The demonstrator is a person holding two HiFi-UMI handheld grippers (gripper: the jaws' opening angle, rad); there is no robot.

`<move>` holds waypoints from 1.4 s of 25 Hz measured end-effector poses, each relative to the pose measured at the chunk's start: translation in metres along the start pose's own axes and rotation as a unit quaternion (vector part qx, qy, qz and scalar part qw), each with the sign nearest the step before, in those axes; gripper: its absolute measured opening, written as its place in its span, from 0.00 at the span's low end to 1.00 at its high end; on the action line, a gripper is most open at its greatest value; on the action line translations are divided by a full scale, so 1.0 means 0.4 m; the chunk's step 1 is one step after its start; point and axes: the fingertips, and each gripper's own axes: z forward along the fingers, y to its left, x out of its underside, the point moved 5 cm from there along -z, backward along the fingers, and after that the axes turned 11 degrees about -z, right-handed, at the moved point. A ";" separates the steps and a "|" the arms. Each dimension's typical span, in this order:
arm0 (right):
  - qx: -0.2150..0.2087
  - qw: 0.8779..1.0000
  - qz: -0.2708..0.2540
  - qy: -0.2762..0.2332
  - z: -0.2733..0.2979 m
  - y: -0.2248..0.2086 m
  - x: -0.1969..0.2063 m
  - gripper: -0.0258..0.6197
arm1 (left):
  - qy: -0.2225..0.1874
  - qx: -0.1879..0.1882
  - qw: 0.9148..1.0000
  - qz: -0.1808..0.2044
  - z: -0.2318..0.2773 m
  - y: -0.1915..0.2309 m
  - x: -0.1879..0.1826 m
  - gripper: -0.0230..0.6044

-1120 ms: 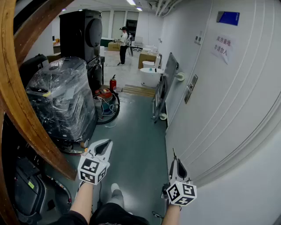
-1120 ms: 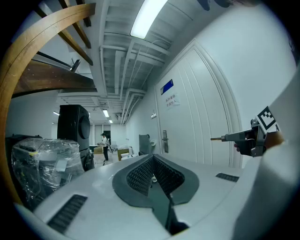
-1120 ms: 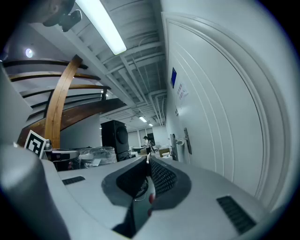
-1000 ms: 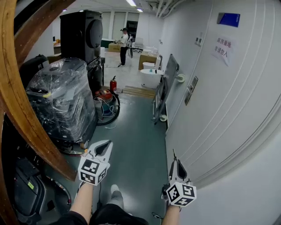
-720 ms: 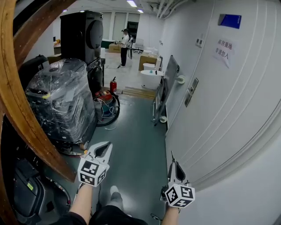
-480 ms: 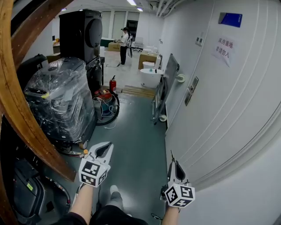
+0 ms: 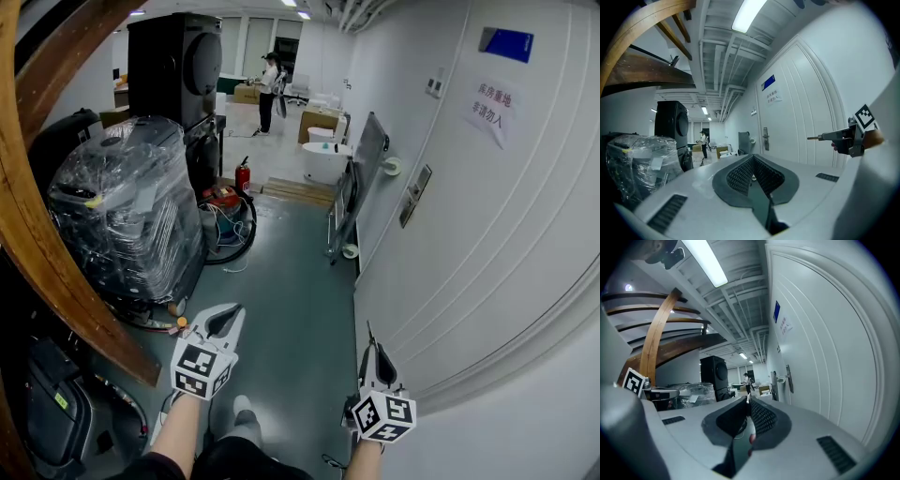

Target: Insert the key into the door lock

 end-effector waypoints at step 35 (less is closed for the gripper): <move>0.000 1.000 0.008 -0.014 0.680 0.049 -0.107 0.16 | 0.001 0.029 1.000 0.009 0.521 0.385 -0.135 0.06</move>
